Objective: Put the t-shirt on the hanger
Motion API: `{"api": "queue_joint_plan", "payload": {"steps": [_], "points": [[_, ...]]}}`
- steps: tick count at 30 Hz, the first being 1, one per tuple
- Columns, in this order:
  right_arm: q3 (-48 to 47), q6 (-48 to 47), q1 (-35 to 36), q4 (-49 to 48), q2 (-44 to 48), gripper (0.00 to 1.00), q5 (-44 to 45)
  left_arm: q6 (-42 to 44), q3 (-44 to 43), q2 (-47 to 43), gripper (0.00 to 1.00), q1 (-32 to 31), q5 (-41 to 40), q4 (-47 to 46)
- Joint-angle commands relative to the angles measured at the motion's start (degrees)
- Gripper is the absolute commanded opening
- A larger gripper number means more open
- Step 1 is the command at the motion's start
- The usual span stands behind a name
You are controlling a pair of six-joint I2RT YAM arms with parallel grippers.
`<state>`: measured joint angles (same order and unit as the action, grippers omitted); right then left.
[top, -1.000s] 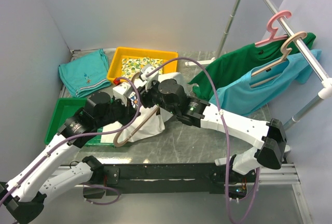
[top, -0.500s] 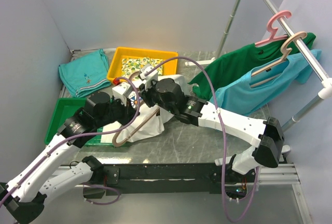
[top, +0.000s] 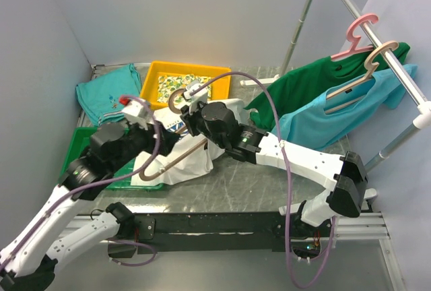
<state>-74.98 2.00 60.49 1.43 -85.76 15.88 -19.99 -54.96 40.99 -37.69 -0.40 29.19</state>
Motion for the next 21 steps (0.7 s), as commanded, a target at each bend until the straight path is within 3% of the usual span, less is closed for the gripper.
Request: {"api": "queue_joint_plan", "payload": {"steps": [1, 9, 15, 19, 21], "points": [[-2.27, -3.21, 0.16, -6.00, -1.43, 0.00, 5.38, -4.09, -6.03, -5.56, 0.80, -0.01, -8.73, 1.30], [-8.77, -2.62, -1.16, -3.90, -7.76, 0.00, 8.11, -6.99, -9.74, -6.89, 0.65, -0.10, -0.76, 10.88], [-10.80, -0.26, -2.74, -3.37, -9.34, 0.00, 8.12, -18.32, 4.49, -9.70, 0.60, -0.19, 5.94, -0.50], [-11.33, 0.90, -3.71, -2.84, -9.34, 0.00, 7.41, -25.96, 14.78, -9.80, 0.59, -3.08, 1.92, -10.25], [-11.85, 1.25, -3.89, -2.40, -9.34, 0.00, 7.50, -27.99, 18.47, -7.44, 0.60, -7.71, -1.33, -13.96]]}}
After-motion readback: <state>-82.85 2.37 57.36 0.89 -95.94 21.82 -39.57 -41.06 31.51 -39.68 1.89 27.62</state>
